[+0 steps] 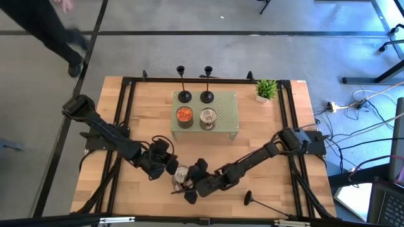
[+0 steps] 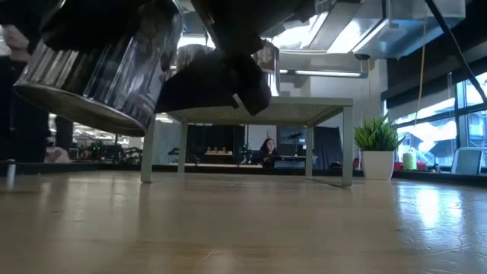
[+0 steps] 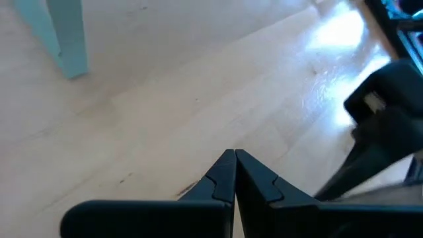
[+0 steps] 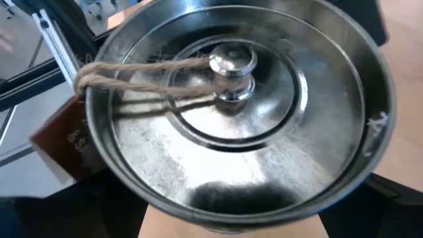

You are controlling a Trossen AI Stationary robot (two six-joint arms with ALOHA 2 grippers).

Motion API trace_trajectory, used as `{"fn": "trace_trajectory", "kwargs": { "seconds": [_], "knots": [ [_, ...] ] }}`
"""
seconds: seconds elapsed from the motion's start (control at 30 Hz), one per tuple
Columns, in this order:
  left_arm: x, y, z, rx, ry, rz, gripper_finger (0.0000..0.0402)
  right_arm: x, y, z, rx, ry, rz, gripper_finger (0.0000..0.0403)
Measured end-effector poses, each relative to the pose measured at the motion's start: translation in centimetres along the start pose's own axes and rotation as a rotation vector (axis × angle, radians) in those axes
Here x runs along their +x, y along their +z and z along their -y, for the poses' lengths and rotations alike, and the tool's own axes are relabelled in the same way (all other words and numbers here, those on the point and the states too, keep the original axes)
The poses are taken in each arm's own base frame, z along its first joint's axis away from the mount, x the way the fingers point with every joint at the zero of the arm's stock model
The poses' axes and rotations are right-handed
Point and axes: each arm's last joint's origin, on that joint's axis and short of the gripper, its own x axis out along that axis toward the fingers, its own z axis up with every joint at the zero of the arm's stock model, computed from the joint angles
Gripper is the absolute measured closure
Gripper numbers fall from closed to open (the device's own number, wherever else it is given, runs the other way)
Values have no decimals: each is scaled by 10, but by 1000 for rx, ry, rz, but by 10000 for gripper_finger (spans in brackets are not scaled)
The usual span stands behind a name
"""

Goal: Pick & Place candle stick holders
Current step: Put the brown scented candle on the shelf aligned with the other brown scented candle

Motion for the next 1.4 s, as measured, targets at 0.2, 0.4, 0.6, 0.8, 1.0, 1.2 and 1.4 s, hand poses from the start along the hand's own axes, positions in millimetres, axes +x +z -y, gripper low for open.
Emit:
{"fn": "trace_trajectory", "kwargs": {
  "seconds": [0.2, 0.4, 0.6, 0.8, 1.0, 1.2, 1.4],
  "knots": [
    [-3, -5, -6, 4, 49, -6, 400, -5, 0, -3, 23, -5, 2, 60],
    [-13, -9, -16, -60, 112, 10, 400, -24, 17, -8, 10, 2, 12, 60],
    [-34, -7, -19, -120, 69, 80, 400, -60, 56, -10, -6, -14, 69, 60],
    [-48, -4, -19, -124, 17, 101, 400, -104, 78, 1, -51, -118, 8, 59],
    [-54, -3, -18, -129, -18, 115, 400, -149, 88, 18, -39, -262, -56, 59],
    [-57, -4, -15, -150, -56, 128, 400, -188, 94, 41, -8, -400, -131, 59],
    [-58, -5, -13, -152, -79, 145, 400, -214, 99, 59, -12, -524, -157, 59]
  ]
}}
